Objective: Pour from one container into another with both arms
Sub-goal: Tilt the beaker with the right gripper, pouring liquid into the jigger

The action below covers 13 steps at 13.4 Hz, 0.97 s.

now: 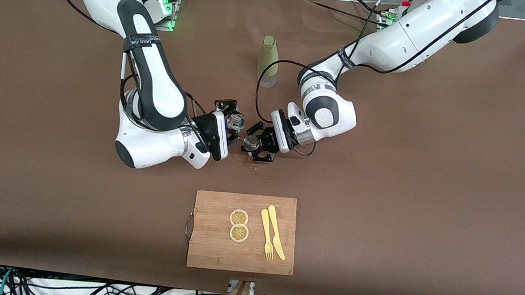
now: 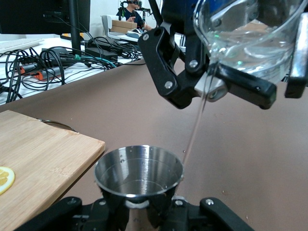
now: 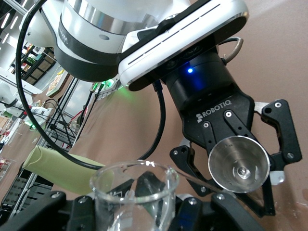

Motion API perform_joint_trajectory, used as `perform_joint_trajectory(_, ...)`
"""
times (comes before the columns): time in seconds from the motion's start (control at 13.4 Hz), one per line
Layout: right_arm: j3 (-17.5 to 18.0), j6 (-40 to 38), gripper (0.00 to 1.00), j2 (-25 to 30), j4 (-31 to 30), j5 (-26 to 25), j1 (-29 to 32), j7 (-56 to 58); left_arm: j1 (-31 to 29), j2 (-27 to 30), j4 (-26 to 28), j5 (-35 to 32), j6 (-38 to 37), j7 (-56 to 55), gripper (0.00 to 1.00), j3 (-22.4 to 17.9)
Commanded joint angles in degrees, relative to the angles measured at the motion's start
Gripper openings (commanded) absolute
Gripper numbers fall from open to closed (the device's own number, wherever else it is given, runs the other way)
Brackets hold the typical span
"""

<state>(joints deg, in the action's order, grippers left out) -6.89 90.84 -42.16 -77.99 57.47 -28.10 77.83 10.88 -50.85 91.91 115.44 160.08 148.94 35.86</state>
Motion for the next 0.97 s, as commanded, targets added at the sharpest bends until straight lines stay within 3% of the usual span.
perform_joint_trajectory(0.0,-0.1,1.1,0.05,0.9,0.2,-0.3,-0.6,-2.6,0.0,-0.7,-1.5,2.2,1.3,2.8,0.0,0.8)
perform_joint_trajectory(0.89,-0.1,2.5,0.05,0.9,0.3,-0.6,-1.3,-8.3,0.3,-0.5,-1.1,4.3,4.2,4.3,0.0,2.1)
